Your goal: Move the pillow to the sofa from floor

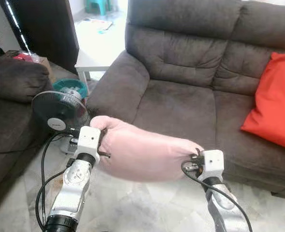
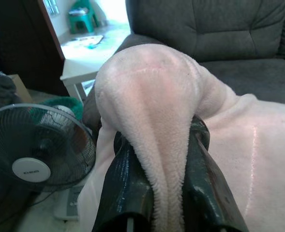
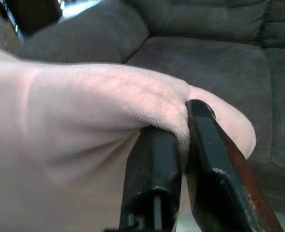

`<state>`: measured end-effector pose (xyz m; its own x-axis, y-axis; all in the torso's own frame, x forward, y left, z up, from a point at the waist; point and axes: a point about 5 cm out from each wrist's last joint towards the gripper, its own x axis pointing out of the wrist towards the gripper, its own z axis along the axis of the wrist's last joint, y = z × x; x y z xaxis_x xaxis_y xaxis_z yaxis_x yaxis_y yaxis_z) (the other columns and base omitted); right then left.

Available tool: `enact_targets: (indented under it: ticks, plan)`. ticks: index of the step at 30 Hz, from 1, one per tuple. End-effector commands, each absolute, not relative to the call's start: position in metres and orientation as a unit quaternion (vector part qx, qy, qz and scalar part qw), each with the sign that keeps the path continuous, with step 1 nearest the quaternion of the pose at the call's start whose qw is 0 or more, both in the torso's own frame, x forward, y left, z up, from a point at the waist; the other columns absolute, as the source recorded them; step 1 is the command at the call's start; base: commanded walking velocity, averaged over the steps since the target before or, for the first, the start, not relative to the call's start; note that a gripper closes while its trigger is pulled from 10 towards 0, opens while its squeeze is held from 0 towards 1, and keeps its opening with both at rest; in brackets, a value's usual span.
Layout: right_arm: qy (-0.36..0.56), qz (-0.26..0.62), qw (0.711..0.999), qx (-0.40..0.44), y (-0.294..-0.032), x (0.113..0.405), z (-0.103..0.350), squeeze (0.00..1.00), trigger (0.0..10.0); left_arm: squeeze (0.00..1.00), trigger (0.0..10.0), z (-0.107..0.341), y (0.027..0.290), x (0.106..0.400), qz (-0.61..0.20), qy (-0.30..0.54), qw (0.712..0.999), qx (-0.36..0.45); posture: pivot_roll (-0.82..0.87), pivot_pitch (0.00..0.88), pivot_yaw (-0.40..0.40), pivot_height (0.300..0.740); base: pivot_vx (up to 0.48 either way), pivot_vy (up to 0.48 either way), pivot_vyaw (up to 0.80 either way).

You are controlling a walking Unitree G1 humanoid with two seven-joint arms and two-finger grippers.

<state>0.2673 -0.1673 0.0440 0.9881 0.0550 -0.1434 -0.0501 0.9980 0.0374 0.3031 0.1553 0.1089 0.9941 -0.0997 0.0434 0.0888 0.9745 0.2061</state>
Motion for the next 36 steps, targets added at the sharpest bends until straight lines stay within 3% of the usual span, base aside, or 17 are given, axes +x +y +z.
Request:
enact_targets:
  ticks: [1, 19, 36]
  plan:
    - [0.018, -0.010, 0.999, 0.032, -0.178, 0.269, 0.064, 0.00, 10.0, 0.00, 10.0, 0.123, 0.157, 0.302, -0.036, -0.070, 0.991, 0.112, 0.11, 0.006, -0.068, 0.740, 0.000, 0.000, 0.00]
    - [-0.027, -0.043, 0.998, 0.031, -0.177, 0.270, 0.081, 0.00, 10.0, 0.00, 10.0, 0.133, 0.159, 0.306, -0.027, -0.103, 0.989, 0.103, 0.10, 0.000, -0.054, 0.740, 0.000, 0.000, 0.00]
    - [-0.029, -0.030, 0.999, 0.026, -0.171, 0.274, 0.083, 0.00, 10.0, 0.00, 10.0, 0.135, 0.162, 0.308, -0.025, -0.105, 0.989, 0.101, 0.11, 0.000, -0.058, 0.740, 0.299, 0.000, 0.00]
